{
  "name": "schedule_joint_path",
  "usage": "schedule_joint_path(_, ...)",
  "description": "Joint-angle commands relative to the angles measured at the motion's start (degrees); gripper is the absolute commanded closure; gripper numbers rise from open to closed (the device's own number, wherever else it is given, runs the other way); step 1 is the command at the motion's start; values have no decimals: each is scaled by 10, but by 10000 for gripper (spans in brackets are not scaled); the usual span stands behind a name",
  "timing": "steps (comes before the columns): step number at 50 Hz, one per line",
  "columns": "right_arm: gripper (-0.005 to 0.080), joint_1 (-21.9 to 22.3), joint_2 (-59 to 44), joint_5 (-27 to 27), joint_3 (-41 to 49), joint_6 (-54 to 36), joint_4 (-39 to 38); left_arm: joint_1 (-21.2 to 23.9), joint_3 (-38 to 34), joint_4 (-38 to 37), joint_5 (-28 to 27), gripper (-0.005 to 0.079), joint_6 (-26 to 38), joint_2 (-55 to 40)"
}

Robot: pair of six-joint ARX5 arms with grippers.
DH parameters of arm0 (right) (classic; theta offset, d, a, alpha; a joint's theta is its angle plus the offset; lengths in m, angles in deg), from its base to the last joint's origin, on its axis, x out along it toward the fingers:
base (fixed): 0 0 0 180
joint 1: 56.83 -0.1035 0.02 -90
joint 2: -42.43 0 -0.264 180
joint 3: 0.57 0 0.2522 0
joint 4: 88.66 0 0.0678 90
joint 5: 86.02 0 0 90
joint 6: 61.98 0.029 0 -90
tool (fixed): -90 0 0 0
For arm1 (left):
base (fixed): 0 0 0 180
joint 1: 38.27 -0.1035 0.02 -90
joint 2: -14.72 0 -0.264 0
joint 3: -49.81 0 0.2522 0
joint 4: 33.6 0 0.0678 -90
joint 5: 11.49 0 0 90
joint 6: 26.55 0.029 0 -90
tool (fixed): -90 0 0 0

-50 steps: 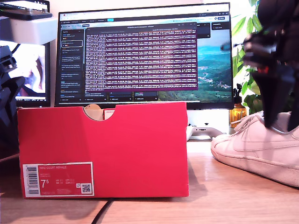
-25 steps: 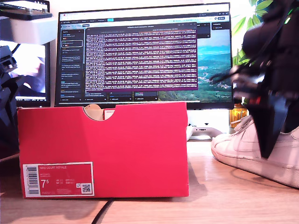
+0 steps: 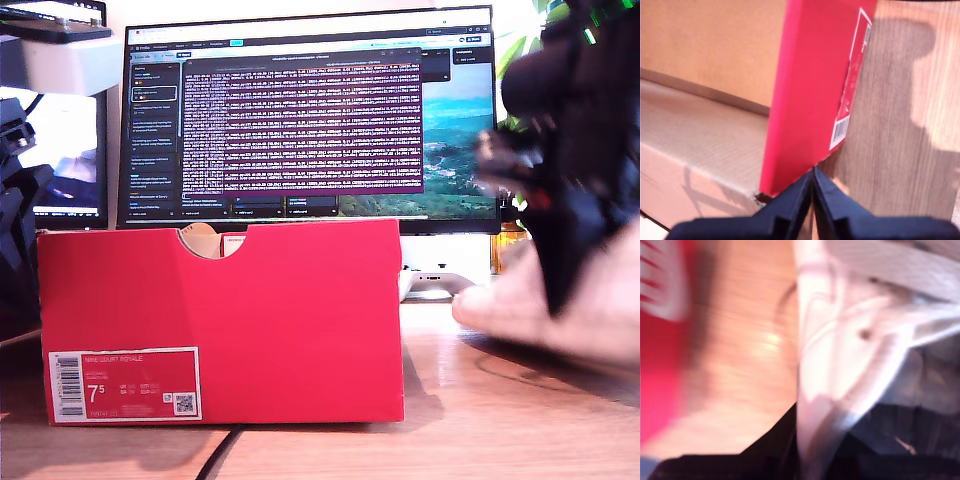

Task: Pack the white shoes by picking the first shoe and placing it inside the red shoebox, left side, then picking and rotating the second shoe and placing it in the shoebox

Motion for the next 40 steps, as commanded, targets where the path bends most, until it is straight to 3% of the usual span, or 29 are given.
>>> schedule_joint_path(1, 765, -13, 4, 17, -53, 30, 4, 3, 3, 8, -1, 761, -3, -6)
schedule_joint_path(16, 765, -38, 4, 79, -192, 129, 13, 3, 3, 8, -2, 762, -3, -6)
schedule_joint_path(25, 765, -75, 4, 108, -217, 225, -76, 3, 3, 9, -1, 762, -3, -6)
schedule_joint_path(40, 765, -164, -12, 106, -217, 357, -223, 2, 3, 9, -1, 762, -3, -6)
